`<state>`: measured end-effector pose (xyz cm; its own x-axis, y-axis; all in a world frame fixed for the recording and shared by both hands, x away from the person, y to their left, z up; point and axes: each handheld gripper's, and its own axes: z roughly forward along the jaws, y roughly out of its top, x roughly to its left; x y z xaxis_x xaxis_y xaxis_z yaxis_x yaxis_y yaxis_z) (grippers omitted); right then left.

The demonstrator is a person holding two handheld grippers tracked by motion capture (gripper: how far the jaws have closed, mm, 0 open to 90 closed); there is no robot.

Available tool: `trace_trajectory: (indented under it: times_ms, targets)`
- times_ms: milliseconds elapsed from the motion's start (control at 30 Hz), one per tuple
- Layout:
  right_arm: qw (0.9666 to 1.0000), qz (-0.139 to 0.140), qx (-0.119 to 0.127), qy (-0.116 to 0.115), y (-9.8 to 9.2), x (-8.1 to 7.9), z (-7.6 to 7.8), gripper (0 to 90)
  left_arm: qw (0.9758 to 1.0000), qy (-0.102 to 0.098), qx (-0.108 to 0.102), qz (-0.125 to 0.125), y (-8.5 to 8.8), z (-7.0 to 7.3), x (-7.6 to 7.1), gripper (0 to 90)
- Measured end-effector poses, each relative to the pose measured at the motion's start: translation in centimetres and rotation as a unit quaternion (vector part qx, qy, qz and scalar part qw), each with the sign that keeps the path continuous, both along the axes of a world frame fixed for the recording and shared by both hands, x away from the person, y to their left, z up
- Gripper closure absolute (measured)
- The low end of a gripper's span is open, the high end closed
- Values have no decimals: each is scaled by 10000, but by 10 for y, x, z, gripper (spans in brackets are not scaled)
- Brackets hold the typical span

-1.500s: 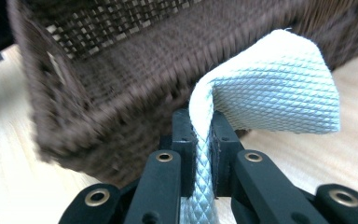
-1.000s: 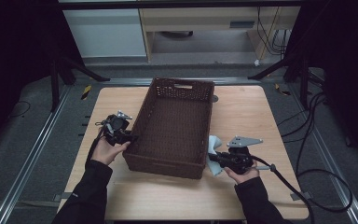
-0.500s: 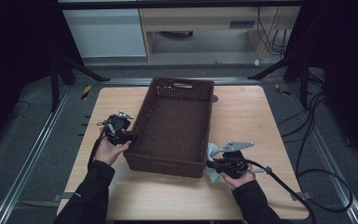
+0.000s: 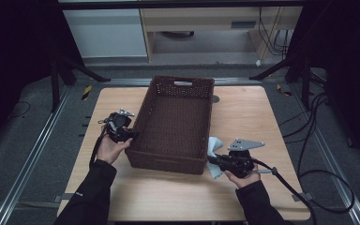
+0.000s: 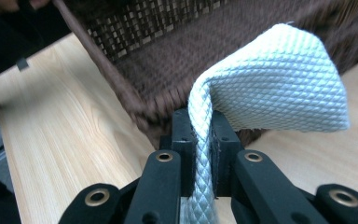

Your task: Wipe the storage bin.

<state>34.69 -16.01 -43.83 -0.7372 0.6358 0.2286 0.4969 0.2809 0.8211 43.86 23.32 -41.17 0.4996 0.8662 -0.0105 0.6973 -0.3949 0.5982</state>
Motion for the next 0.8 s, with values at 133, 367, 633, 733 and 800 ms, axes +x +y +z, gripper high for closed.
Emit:
trace_trajectory:
  times_ms: [133,367,633,733,800]
  targets:
    - [9992,12,-291,280,3,2,-15,839,10000,4,-14,-10,0,0,0,765]
    - [9978,96,-474,447,9,0,-23,839,10000,5,-17,-4,0,0,0,762]
    - [9999,20,124,-22,-7,-20,8,839,10000,4,-10,-8,1,0,0,761]
    - [9999,122,-53,99,0,-21,-1,839,10000,7,-18,-2,0,0,0,761]
    - [9996,153,-160,174,4,-20,-6,839,10000,9,-21,-4,1,0,0,761]
